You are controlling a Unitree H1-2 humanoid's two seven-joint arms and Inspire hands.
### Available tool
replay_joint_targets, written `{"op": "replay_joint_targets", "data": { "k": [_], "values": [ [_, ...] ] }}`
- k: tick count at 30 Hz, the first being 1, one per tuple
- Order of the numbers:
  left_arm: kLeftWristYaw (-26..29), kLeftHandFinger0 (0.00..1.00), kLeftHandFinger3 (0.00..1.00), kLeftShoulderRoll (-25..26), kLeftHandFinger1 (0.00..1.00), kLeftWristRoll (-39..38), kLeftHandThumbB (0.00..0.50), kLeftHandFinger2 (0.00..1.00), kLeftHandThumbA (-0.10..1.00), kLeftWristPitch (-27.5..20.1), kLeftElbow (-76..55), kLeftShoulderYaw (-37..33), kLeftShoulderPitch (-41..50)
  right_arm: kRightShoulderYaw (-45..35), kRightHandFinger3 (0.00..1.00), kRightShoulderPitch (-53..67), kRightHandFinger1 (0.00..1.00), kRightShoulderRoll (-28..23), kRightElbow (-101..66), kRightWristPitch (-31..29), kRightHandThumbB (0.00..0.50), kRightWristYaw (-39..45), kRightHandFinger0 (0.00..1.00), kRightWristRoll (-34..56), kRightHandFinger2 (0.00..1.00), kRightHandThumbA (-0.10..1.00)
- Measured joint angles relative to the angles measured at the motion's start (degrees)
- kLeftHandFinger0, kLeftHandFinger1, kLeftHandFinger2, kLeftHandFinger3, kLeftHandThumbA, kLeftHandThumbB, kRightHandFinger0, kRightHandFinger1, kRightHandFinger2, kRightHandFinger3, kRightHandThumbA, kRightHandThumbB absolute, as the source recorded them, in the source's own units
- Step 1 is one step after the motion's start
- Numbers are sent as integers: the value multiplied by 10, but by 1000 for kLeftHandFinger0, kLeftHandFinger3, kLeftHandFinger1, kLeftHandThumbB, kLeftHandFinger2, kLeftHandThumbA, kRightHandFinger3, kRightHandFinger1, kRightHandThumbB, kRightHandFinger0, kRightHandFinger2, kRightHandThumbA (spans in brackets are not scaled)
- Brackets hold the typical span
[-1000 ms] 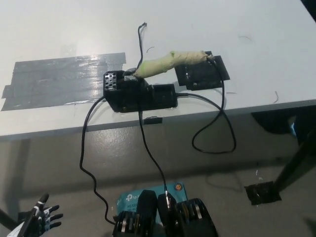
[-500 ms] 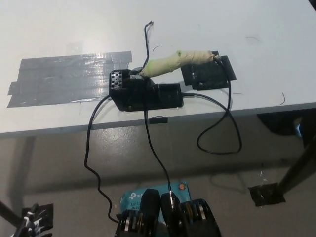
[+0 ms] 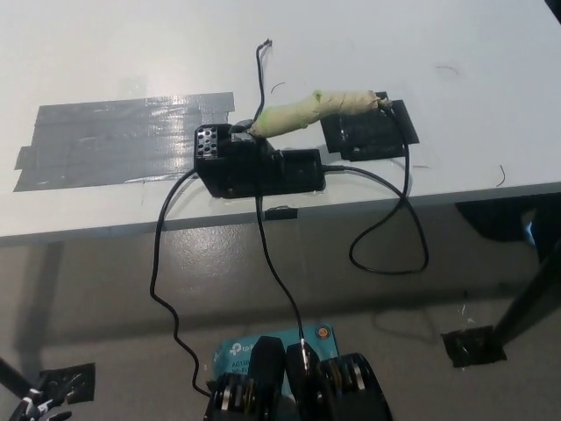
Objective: The robot uses its right hand to grab and lift the soldering gun kept on the middle of the table and puts it in its base
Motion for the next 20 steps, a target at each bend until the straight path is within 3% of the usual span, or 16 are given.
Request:
{"op": "replay_joint_targets", "data": {
  "k": [3, 6, 9, 11, 15, 16, 18, 20],
  "values": [
    [0, 937, 1000, 0, 977, 0, 299, 1000, 1000, -3, 1, 0, 1, 14, 1000, 10, 872, -11, 0, 5, 282, -5, 596, 8, 1000, 229],
    [0, 910, 1000, 0, 972, 0, 262, 1000, 1000, -5, 1, 0, 2, 28, 1000, 14, 909, -23, 0, 13, 279, -10, 638, 11, 1000, 211],
    [0, 898, 1000, -1, 959, -1, 296, 1000, 1000, -6, 0, 0, 2, 38, 1000, 15, 925, -30, 0, 19, 260, -14, 637, 15, 1000, 187],
    [-2, 899, 1000, -1, 967, -1, 270, 1000, 1000, -8, 0, 0, 2, 46, 1000, 15, 1000, -36, 0, 22, 256, -15, 732, 17, 1000, 217],
    [-2, 908, 1000, -1, 975, -2, 237, 1000, 1000, -9, 1, 1, 2, 67, 1000, 15, 1000, -50, 0, 35, 254, -20, 772, 18, 1000, 189],
    [-2, 920, 1000, -1, 983, -2, 246, 1000, 1000, -9, 1, 1, 3, 71, 1000, 16, 1000, -51, 0, 38, 250, -22, 794, 19, 1000, 191],
    [-2, 938, 1000, -1, 986, -2, 248, 1000, 1000, -9, 1, 1, 5, 79, 1000, 17, 1000, -55, 0, 43, 246, -24, 735, 21, 1000, 173],
    [-2, 948, 1000, -1, 985, -2, 269, 1000, 1000, -8, 1, 1, 7, 85, 1000, 16, 1000, -58, 0, 47, 253, -26, 777, 22, 1000, 176]
  ]
}}
